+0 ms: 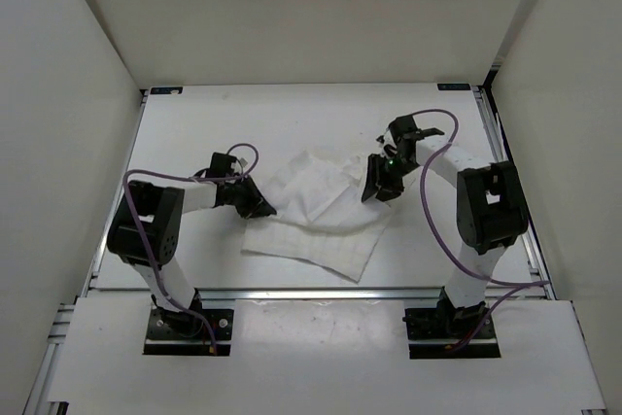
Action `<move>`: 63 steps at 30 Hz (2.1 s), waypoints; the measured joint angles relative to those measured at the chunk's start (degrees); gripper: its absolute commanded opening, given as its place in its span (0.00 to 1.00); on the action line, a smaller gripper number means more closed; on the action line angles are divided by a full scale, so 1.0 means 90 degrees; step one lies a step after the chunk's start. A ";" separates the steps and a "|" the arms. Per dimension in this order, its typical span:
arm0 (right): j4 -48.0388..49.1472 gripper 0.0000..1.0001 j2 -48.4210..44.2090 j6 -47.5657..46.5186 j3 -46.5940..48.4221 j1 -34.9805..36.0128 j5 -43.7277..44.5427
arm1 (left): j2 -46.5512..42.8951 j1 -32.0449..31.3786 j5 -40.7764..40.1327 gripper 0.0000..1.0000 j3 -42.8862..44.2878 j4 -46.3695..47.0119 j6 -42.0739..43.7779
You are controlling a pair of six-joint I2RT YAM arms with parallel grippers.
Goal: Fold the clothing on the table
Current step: Flatten the skirt out
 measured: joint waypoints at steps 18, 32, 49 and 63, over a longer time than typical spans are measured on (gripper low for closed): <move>-0.0294 0.55 -0.1450 0.0022 -0.0537 0.0964 0.0117 | 0.0483 0.0141 -0.1032 0.69 0.1989 0.0170 0.0301; 0.1008 0.54 -0.1965 0.1792 -0.2382 0.1566 0.0112 | -0.0682 0.1122 -0.2123 0.66 0.0945 -0.0784 0.2023; 0.0967 0.57 -0.4697 0.3757 -0.3385 0.1154 0.0962 | -0.0121 0.0787 -0.1328 0.00 0.0704 -0.0644 0.2807; 0.2429 0.47 -0.3803 0.5430 -0.4609 0.2215 0.0607 | -0.0369 0.0476 -0.0884 0.00 0.0240 -0.0335 0.2635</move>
